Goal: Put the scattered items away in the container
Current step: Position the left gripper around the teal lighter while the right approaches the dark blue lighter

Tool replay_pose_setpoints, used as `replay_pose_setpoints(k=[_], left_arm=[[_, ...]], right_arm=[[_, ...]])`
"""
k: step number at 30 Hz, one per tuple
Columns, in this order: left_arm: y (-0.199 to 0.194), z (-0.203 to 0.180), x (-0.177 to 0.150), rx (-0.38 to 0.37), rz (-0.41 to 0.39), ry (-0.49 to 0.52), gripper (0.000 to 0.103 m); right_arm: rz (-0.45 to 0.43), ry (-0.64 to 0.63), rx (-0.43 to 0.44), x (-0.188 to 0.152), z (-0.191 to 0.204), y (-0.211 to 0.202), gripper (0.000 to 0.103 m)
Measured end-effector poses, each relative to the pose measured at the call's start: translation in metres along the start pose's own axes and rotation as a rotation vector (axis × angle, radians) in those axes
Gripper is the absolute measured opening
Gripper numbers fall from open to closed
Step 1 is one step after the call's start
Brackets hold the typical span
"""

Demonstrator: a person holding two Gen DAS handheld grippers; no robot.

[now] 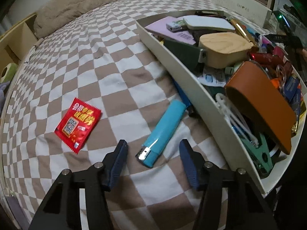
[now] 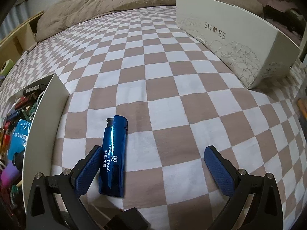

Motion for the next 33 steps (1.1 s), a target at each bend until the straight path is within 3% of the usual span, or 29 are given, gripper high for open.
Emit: replay_pose_setpoints(k=[3,9,14,24,26,28,30,33], left_arm=[[0.000,-0.001,0.001,-0.010,-0.001,-0.007,0.032],[-0.002,0.003,-0.001,-0.001,0.004,-0.027,0.031],[-0.004,0.022,-0.006,0.035,0.016,-0.068,0.031],[-0.004,0.069,-0.022,0.117,0.034,-0.177,0.031],[-0.002,0.073,-0.023,0.134,0.041,-0.174,0.033],[-0.001,0.079,-0.026,0.160,0.052,-0.176,0.053],[-0.002,0.083,-0.028,0.207,0.068,-0.170,0.064],[-0.004,0.085,-0.034,0.223,0.080,-0.172,0.065]], right_arm=[[0.005,-0.010,-0.028,0.003,0.006,0.002,0.103],[0.029,-0.119,-0.162,-0.009,0.018,-0.007,0.103],[0.046,-0.135,-0.216,-0.018,0.012,-0.015,0.103],[0.034,-0.006,-0.256,-0.029,-0.040,-0.030,0.103],[0.033,0.027,-0.272,-0.031,-0.053,-0.031,0.103],[0.027,0.060,-0.291,-0.030,-0.063,-0.032,0.103],[0.019,0.094,-0.301,-0.025,-0.067,-0.030,0.103],[0.000,0.133,-0.323,-0.025,-0.077,-0.037,0.103]])
Point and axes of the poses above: each gripper's, at about its wrist camera, not at the fingertips, and y roughly the way its jaws point, z to its left, x to its top, the point moved 5 cm from there along y, roughly the way its jaws point, and after that the axes turned 13 degrees about z, right-handed, at the moved point
